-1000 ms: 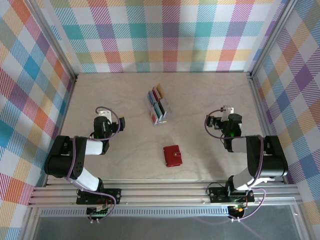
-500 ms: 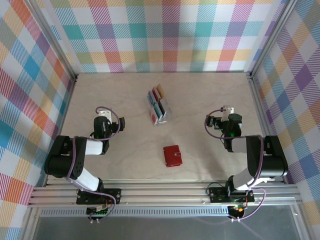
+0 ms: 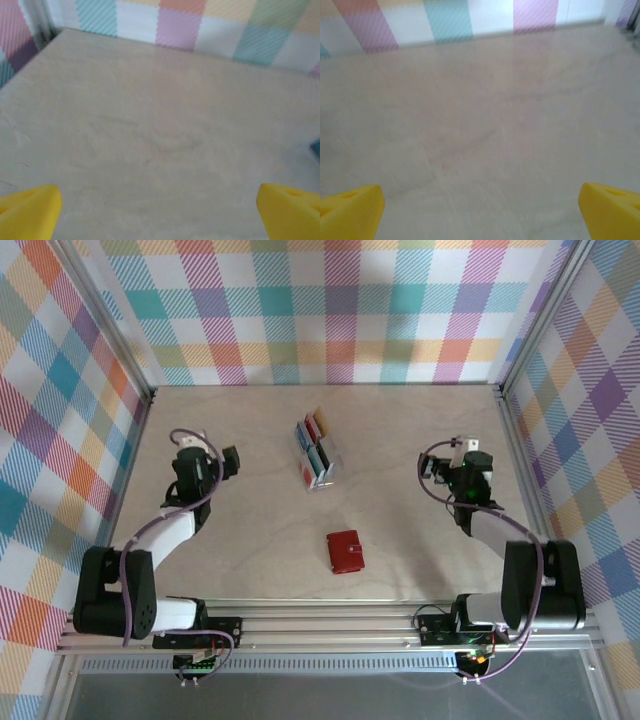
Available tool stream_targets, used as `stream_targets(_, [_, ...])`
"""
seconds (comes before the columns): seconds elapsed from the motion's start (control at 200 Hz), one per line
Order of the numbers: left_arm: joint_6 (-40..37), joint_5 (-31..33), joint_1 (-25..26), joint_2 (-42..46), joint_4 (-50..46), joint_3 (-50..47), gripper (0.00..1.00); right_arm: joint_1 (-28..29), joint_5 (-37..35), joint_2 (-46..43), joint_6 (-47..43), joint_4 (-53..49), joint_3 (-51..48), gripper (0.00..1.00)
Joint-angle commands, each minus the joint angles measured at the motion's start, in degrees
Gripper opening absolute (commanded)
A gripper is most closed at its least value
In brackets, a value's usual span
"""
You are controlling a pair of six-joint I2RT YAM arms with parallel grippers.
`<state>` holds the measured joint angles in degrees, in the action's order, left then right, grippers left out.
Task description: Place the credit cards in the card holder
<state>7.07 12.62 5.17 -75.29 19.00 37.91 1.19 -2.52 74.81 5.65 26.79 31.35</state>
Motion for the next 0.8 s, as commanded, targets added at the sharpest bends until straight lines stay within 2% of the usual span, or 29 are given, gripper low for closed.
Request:
stream_targets(0.0, [10.6,0.4,0.4,0.4,-17.6,6.9,1.00,1.3,-1.3,-3.8,5.7,-7.6,0.8,1.00])
stream_targets(0.09, [14.7,-5.2,0.5,2.2,-22.1,10.5,1.00,1.4,-2.0,-7.8,10.1,-11.9,2.4,1.00])
stream_targets(0.18, [20.1,-6.9,0.3,5.6,-24.3,10.7,1.00,1.4,-0.5,-12.1,16.6,-17.2,4.6,1.00])
stream_targets(0.24, [23.7,-5.6,0.3,7.8,-27.1,10.4,1.00,1.3,2.6,-13.8,19.2,-19.2,5.6,1.00])
stream_targets(0.305, [22.5,-9.3,0.3,9.5,-27.7,10.5,1.00,1.3,4.7,-14.8,22.1,-22.0,6.5,1.00])
stream_targets(0.395, [22.2,-13.1,0.4,11.4,-29.7,11.1,1.00,1.2,3.7,-15.8,27.0,-24.2,6.5,1.00])
stream_targets(0.56, [23.2,-22.9,2.0,15.5,-28.4,8.3,0.98,1.2,11.0,-15.4,27.6,-24.7,7.4,1.00])
stream_targets(0.66, [23.7,-24.4,6.3,17.7,-28.3,7.3,0.89,1.3,12.5,-15.5,30.2,-30.1,9.3,1.00])
stream_targets(0.795, [23.2,-22.7,16.9,18.4,-27.1,5.9,0.79,5.1,8.6,-16.5,30.6,-37.7,10.3,0.98])
